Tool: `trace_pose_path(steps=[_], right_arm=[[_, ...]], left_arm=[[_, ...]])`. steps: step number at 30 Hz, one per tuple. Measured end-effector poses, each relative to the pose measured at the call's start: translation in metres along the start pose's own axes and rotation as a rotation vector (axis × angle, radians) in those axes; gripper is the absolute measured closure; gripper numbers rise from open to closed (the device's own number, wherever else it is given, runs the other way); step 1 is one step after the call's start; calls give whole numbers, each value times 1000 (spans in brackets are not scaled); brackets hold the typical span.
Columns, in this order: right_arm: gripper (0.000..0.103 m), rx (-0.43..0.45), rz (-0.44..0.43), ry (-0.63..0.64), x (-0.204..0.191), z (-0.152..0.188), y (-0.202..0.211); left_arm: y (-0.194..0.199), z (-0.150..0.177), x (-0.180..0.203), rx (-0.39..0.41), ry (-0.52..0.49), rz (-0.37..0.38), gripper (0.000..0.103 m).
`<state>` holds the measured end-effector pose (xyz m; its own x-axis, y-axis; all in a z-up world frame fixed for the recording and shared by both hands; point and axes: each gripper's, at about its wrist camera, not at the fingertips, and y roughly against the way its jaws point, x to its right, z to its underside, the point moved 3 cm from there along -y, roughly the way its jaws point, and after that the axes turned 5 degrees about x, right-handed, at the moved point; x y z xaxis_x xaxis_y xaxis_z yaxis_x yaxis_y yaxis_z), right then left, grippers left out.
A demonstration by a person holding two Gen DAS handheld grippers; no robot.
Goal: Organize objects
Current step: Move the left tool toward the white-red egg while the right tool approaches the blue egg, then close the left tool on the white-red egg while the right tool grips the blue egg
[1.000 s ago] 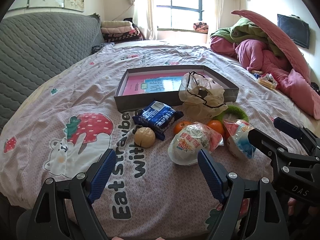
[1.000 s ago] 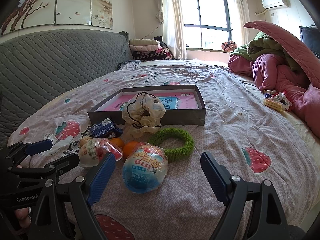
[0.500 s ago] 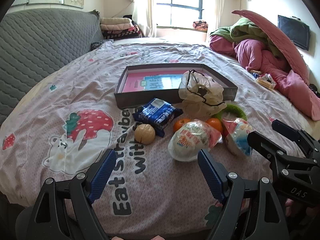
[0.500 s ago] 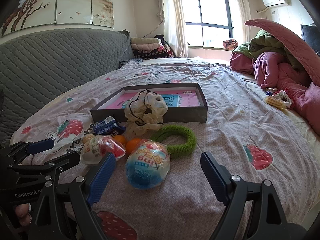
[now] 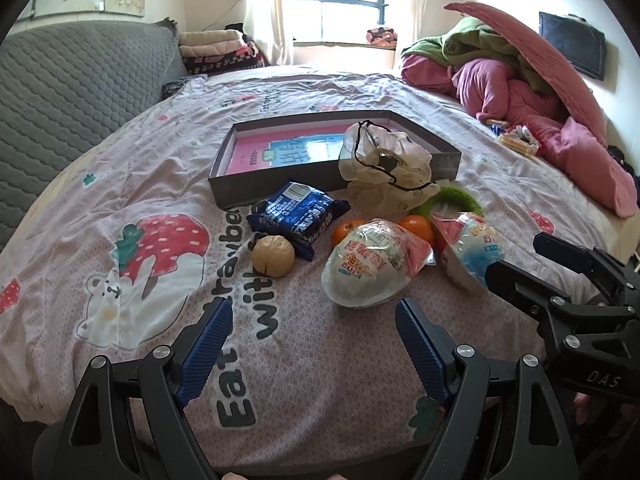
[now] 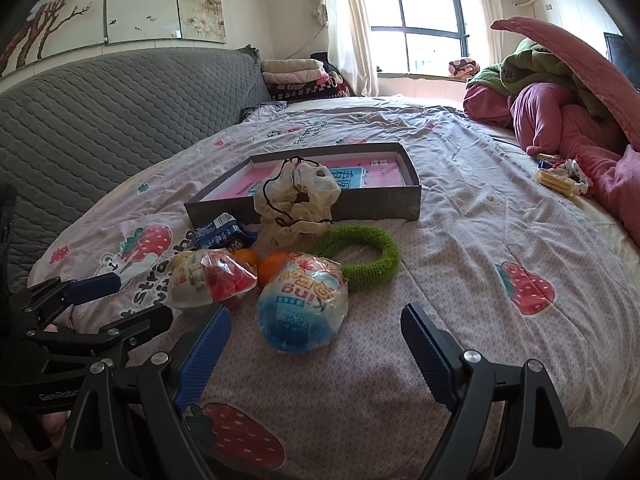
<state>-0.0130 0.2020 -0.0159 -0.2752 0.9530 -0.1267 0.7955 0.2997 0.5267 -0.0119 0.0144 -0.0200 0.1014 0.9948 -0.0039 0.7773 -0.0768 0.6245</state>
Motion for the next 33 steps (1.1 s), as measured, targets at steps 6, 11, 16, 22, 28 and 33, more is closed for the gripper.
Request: trace_pose_path(steps=[6,11,16,22,28,33], right_arm=[[17,-11,-3,-32,7,0,-3],[17,-24,-12,-48,9,0,-7],[17,-47,-18,-66,12,1,-13],[17,-79,-38,-105,16,3,-23],[17,-105,-93,-166,20,1,-33],[19,-136,-106,-192,23,2,-44]], left_arm=[[-12,-5,0,-21,-4,45,19],[-23,-8,3,-45,-31,98,19],[-36,-13,7,-91,-57,169,19],[-44,-16,16,-96,-142,165,19],[-53,-14,24,-130,-186,174,19],[-56,-17,19,-133,-147,182,19]])
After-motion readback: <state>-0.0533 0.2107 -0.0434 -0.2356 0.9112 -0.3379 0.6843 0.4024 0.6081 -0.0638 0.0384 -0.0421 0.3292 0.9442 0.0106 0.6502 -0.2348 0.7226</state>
